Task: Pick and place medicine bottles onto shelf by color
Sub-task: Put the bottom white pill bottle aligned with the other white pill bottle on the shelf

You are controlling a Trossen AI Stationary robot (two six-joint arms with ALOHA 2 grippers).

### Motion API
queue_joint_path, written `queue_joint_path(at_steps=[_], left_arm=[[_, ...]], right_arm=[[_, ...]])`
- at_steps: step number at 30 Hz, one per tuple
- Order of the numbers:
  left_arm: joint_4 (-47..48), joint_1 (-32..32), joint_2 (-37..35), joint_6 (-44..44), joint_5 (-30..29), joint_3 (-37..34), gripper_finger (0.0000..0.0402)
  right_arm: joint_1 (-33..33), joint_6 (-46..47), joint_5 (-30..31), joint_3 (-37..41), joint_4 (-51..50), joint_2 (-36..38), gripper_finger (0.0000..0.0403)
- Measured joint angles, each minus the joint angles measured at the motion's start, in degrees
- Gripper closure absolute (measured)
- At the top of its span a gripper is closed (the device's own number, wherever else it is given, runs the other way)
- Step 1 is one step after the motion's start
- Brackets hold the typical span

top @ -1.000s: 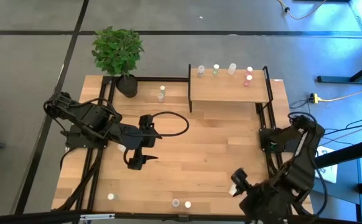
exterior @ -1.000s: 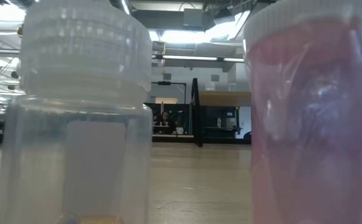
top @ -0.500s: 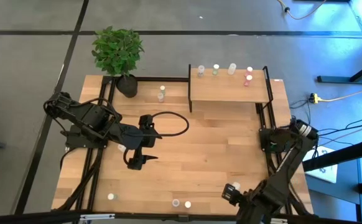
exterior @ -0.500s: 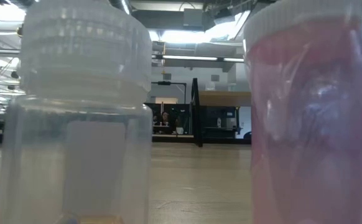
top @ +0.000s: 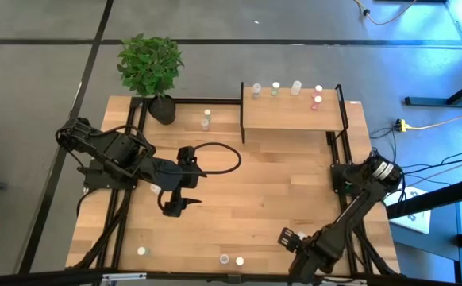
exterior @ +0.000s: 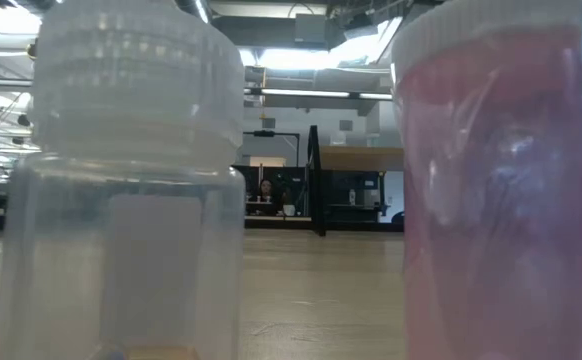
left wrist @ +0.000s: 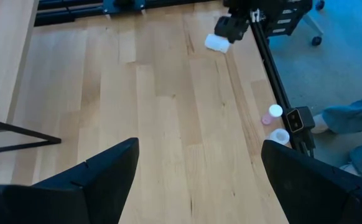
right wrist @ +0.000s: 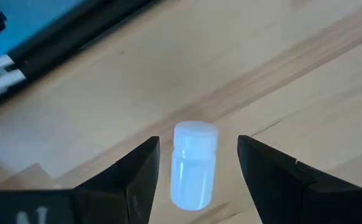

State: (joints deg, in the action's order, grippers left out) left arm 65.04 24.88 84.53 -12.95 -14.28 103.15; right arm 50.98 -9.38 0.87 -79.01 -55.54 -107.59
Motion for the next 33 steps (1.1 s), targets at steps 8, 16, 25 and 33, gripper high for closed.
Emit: queue_joint_path(at_steps=[8, 16, 25, 33], left_arm=[[0.0, 0.01, 0.0, 0.02, 0.0, 0.0, 0.0067], [0.0, 0.0, 0.0, 0.02, 0.0, 0.0, 0.0067], [0.0, 0.0, 0.0, 0.02, 0.0, 0.0, 0.0067], [0.0, 0.01, 0.0, -0.04, 0.0, 0.0, 0.0067]], right_arm=[[0.02, -0.25, -2.54, 6.28, 5.92, 0.0, 0.0185], [0.02, -0.22, -2.52, 8.18, 7.96, 0.0, 0.0185], [0.02, -3.1, -2.5, 5.53, 3.52, 0.0, 0.0185], [0.58, 21.7, -2.96, -6.16, -3.1, 0.04, 0.0185]])
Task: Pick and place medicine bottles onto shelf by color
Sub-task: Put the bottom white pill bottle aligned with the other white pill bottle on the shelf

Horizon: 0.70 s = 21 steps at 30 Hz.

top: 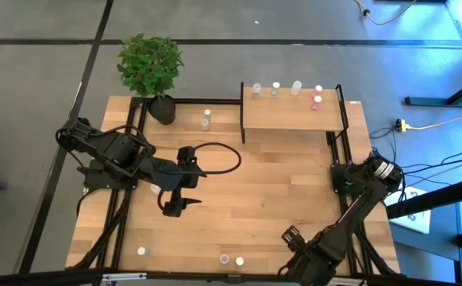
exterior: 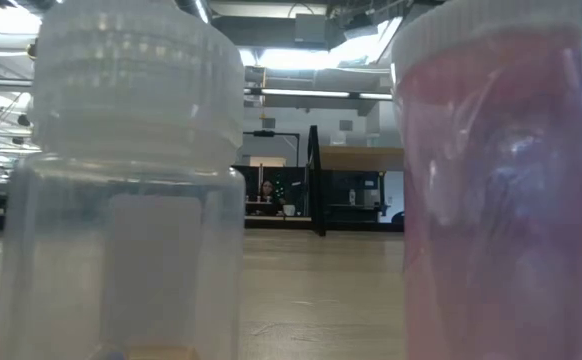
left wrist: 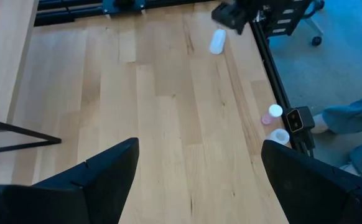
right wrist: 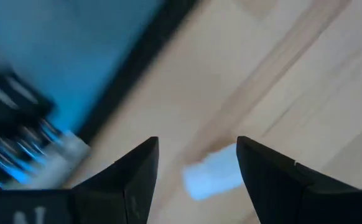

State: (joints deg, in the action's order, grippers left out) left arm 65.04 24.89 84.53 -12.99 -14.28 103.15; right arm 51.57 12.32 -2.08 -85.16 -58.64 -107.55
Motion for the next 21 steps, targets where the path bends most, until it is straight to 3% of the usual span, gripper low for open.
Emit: queue_joint_path(at_steps=[5, 10, 15, 21], left_arm=[[0.0, 0.0, 0.0, -0.2, 0.0, 0.0, 0.0067], [0.0, -0.01, 0.0, -0.29, 0.0, 0.0, 0.0067], [-0.02, -0.01, 0.0, -0.31, 0.0, 0.0, 0.0067], [-0.02, -0.01, 0.0, -0.31, 0.0, 0.0, 0.0067]], right_arm=[[1.26, 21.67, 1.35, -5.58, -0.38, 0.09, 0.0185], [2.28, 41.17, 4.85, -5.2, -0.61, 0.09, 0.0185], [4.31, 48.89, 4.35, -0.27, -0.65, 0.09, 0.0185], [6.26, 50.71, 5.52, 2.01, -1.48, 0.09, 0.0185]])
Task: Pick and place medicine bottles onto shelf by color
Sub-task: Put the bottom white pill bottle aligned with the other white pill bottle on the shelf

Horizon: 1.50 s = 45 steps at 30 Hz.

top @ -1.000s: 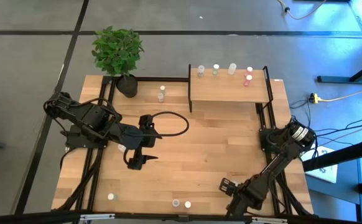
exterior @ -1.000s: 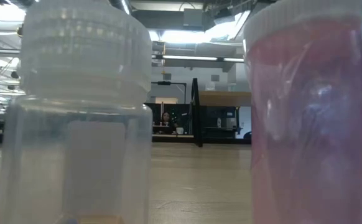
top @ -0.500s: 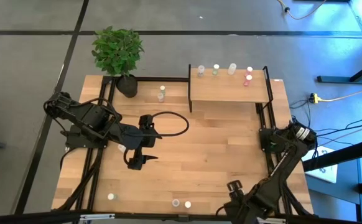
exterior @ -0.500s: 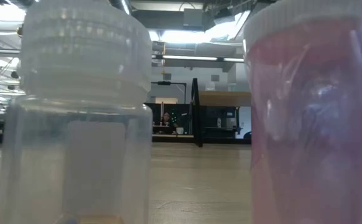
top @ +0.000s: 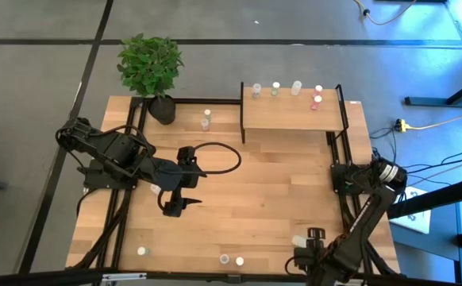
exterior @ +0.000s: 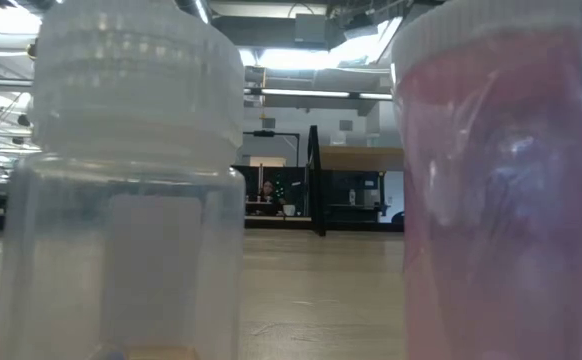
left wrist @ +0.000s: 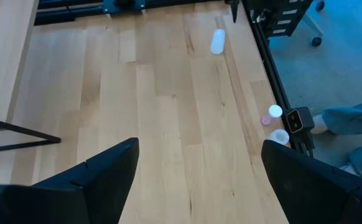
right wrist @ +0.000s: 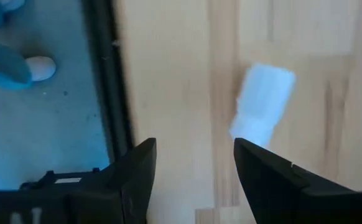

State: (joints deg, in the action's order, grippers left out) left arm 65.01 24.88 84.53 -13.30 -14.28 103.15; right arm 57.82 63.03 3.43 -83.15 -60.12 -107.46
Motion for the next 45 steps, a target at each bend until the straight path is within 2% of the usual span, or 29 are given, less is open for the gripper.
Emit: queue_joint_path(at_steps=[4, 9, 14, 19, 25, 37, 45], left_arm=[[0.02, 0.0, 0.0, 0.0, -0.01, 0.0, 0.0067], [0.0, 0.0, 0.0, 0.0, 0.0, 0.0, 0.0067], [-0.06, 0.0, 0.0, 0.34, 0.0, 0.0, 0.0067], [-1.24, 0.07, 0.0, 2.51, 0.0, 0.0, 0.0067], [-2.05, 0.07, 0.0, 3.4, 0.01, 0.0, 0.0067], [-2.04, 0.07, 0.0, 3.39, 0.02, 0.0, 0.0067], [-2.05, 0.07, 0.0, 3.39, 0.02, 0.0, 0.0067]], right_arm=[[1.19, 7.15, 1.05, 0.22, -3.16, 0.0, 0.0185], [2.57, 11.55, 7.67, 0.24, -5.29, 0.0, 0.0185], [2.43, 11.76, 6.6, 3.35, -4.66, 0.04, 0.0185], [2.45, 11.26, 2.06, 8.57, 0.57, 0.02, 0.0185], [2.4, 11.2, 2.96, 10.55, 4.89, -0.01, 0.0185], [2.43, 11.45, 3.02, 12.26, 5.13, -0.02, 0.0185], [2.42, 11.46, 5.98, 12.28, 5.19, -0.02, 0.0185]])
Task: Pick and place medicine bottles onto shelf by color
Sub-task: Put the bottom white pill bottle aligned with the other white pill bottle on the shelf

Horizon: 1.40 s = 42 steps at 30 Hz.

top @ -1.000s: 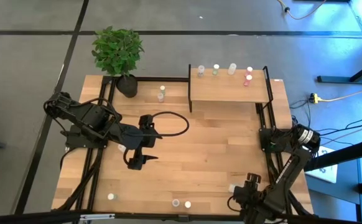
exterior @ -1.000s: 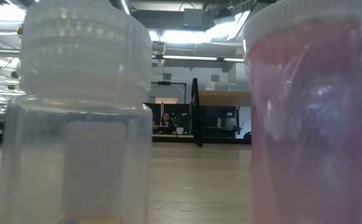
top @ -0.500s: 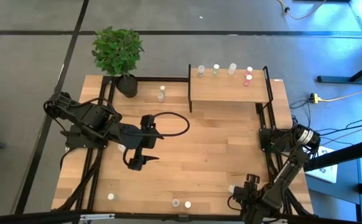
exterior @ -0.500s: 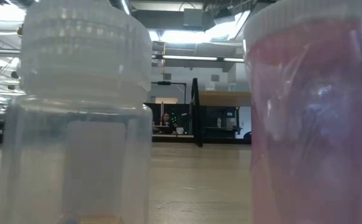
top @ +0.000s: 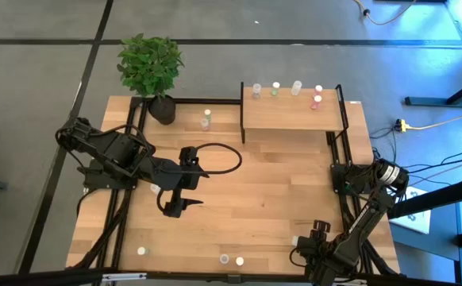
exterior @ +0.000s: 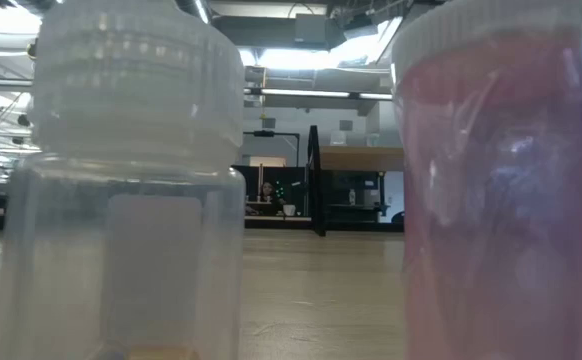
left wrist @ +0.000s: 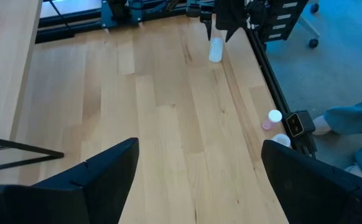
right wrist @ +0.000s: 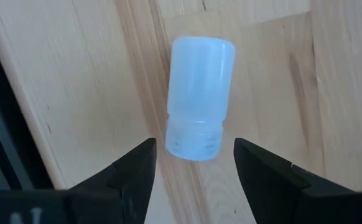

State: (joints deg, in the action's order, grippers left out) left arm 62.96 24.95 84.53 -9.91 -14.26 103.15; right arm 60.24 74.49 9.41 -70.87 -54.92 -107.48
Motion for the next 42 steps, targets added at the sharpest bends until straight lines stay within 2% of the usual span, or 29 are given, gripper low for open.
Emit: queue_joint_path(at_steps=[13, 25, 36, 42], left_arm=[[0.0, 0.0, 0.0, 0.0, 0.0, 0.0, 0.0067], [0.0, -0.04, 0.0, 0.02, 0.0, 0.0, 0.0067], [0.0, -0.09, 0.0, 0.02, 0.0, 0.0, 0.0067], [0.0, -0.09, 0.0, 0.02, 0.0, 0.0, 0.0067]], right_arm=[[-0.01, -1.35, 0.07, 0.03, 1.75, 0.0, 0.0185], [-0.01, -0.98, 0.04, 4.51, 6.08, 0.0, 0.0185], [-0.01, -1.21, 0.1, 4.68, 8.18, 0.0, 0.0185], [-0.01, 1.43, 3.02, 4.68, 8.2, 0.0, 0.0185]])
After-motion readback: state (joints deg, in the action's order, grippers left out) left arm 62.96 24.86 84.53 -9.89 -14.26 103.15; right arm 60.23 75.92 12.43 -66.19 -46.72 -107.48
